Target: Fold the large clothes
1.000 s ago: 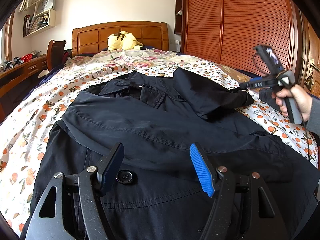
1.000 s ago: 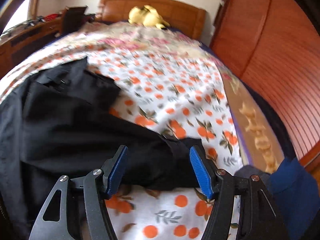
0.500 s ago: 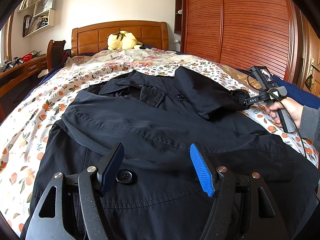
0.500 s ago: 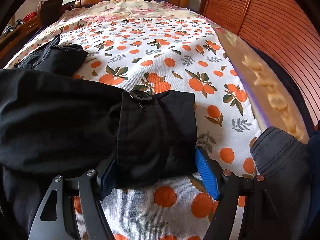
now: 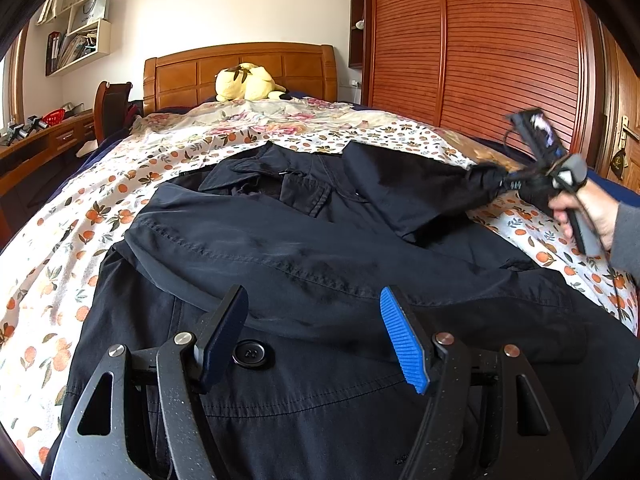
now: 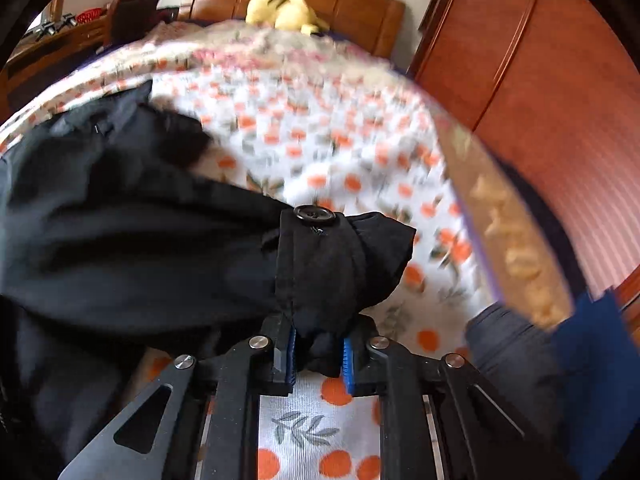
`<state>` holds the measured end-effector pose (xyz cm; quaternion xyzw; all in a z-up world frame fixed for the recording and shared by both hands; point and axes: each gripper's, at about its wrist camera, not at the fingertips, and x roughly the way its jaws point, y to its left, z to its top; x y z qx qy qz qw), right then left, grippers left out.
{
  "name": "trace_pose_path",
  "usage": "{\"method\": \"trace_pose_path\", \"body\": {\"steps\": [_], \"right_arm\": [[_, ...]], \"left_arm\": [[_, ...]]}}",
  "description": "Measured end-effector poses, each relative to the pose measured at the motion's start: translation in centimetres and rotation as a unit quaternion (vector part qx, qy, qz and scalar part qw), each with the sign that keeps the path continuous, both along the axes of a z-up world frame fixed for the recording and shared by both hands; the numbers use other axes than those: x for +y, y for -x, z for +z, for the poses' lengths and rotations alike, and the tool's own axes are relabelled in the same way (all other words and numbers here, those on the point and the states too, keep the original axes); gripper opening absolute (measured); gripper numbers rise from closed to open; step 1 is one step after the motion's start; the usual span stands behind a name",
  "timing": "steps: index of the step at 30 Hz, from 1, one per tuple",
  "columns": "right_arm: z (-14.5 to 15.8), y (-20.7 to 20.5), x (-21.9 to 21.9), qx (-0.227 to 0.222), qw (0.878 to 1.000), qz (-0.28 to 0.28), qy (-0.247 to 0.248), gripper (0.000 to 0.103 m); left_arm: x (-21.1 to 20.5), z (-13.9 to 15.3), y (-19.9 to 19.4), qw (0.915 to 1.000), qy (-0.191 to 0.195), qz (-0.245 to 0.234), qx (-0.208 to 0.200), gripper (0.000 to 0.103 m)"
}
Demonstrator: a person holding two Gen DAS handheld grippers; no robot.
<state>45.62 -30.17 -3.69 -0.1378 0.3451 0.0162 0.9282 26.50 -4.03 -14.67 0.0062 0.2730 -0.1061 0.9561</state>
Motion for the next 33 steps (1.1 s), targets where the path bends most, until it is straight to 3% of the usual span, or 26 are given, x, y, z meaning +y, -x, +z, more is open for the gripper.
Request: {"method": "trace_pose_path", "body": {"steps": [8,14,26,33], "right_arm": [[8.3,5.8,3.2,-0.069,0.997,0.034,0.008,0.016],[12.5,11.7,7.7,-0.112,0.990,0.083,0.012,0.016],[15.4,22.1,15.5,-0.145,0.970,0.196,0.016,0.016],[15.8,25.4,16.1,-0.115,0.965,0.235,-0.007,0.021]], "left_arm": [[1.3,1.2,1.6,0.9999,0.012,0.001,-0.004,0.070],[2.6,2.6,4.2,0.9998,0.002,-0.001,-0.022,0.070],[7.9,4.5,8.1,0.9979,0.010,0.042,-0.047,0.070],[9.6,3.8,8.8,0.9974,0.005,0.061,-0.039,0.070]]}}
